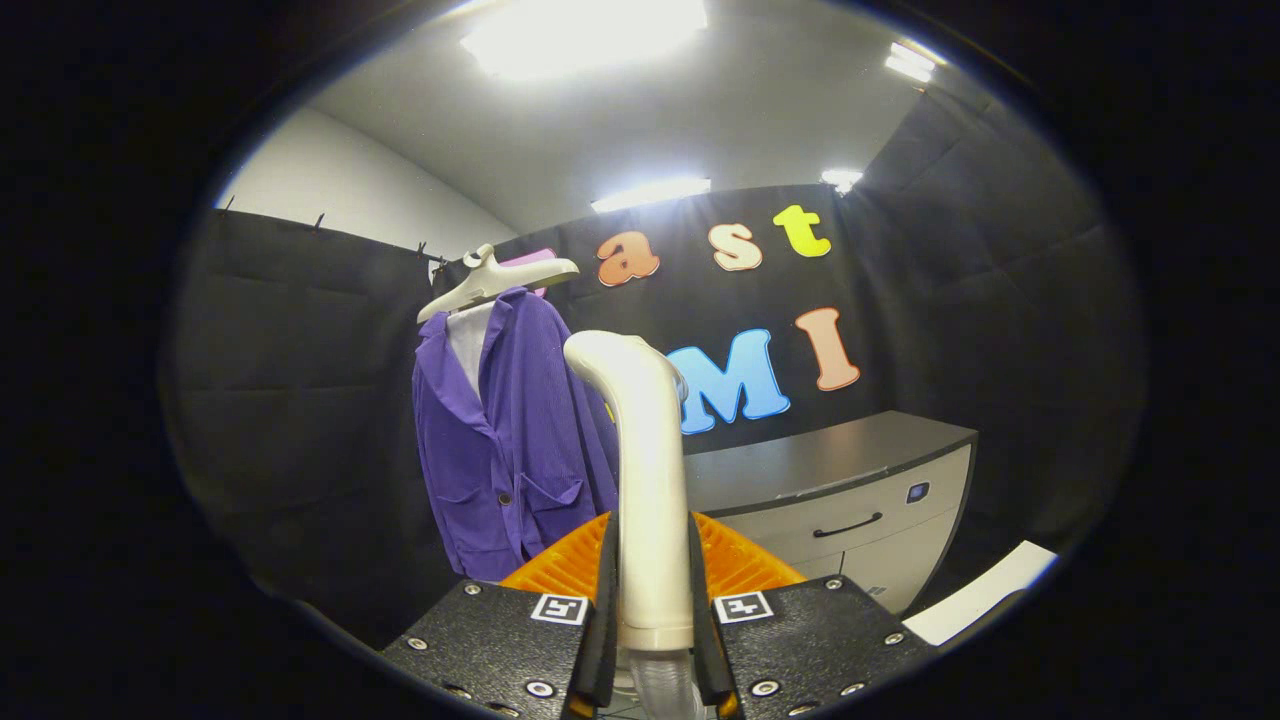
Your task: Iron the clothes twice with a garment steamer, once on the left side and once on the right side.
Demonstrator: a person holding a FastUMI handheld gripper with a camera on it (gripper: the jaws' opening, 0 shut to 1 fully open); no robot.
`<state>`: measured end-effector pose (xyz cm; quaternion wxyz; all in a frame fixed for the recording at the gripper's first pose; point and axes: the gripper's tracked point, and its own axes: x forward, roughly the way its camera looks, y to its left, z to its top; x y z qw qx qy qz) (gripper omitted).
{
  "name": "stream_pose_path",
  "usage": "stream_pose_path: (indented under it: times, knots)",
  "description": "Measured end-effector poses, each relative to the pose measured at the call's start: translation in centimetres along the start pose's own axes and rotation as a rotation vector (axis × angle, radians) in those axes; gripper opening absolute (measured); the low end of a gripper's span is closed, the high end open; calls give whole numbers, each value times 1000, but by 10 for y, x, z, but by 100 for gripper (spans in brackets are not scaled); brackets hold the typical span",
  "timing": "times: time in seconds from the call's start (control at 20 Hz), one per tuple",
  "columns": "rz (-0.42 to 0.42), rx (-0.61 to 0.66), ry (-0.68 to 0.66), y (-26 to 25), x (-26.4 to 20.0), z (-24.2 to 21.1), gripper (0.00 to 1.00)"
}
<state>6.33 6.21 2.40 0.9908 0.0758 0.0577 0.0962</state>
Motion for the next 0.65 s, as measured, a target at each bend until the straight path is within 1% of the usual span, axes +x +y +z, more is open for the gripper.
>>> stream_pose_path:
  times: [0.65]
  knots:
    - [0, 9, 20, -7, 1, -4, 32]
